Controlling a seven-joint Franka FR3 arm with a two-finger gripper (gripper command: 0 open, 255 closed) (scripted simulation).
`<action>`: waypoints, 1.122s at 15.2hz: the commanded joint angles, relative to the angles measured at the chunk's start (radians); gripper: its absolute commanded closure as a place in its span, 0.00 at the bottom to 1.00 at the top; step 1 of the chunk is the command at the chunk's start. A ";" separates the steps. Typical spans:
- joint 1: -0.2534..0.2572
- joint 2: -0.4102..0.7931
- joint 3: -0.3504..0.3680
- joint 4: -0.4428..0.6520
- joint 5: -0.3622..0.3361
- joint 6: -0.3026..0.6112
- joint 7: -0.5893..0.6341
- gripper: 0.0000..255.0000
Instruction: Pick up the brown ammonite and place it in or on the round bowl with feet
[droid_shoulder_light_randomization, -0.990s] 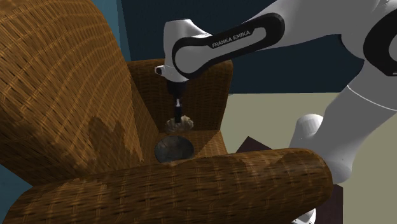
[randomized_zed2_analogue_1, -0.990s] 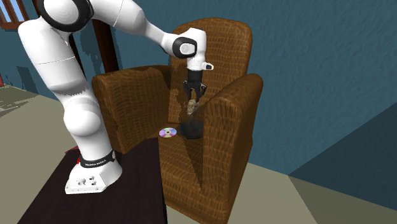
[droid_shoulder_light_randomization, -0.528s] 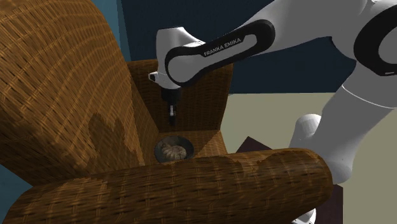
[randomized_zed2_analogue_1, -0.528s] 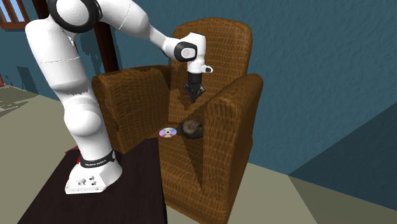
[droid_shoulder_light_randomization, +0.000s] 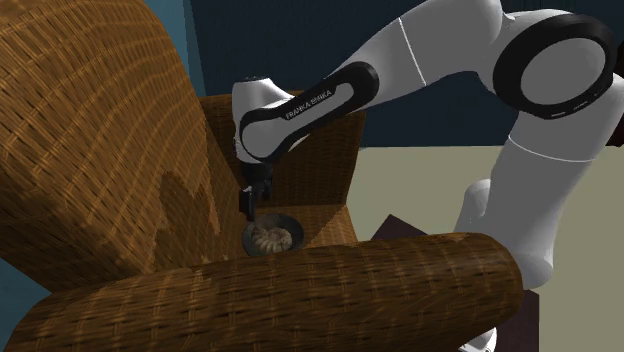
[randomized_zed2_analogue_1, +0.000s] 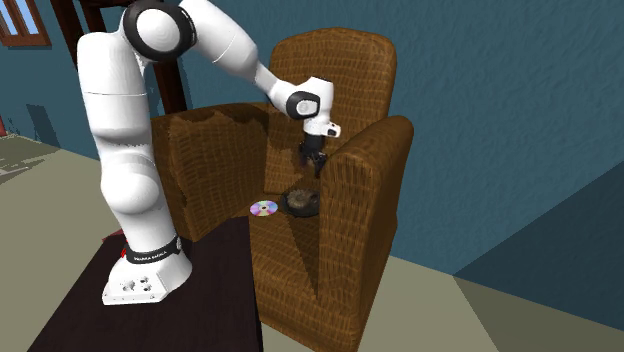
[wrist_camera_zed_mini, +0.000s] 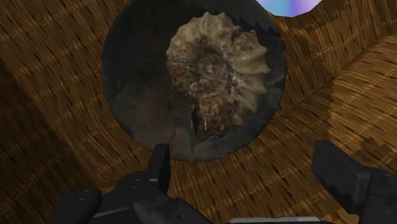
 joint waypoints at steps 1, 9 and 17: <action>0.003 0.059 -0.007 0.004 0.025 0.048 0.124 0.00; 0.013 0.176 -0.013 0.008 0.070 0.154 0.246 0.00; 0.014 0.199 -0.010 0.000 0.076 0.184 0.242 0.00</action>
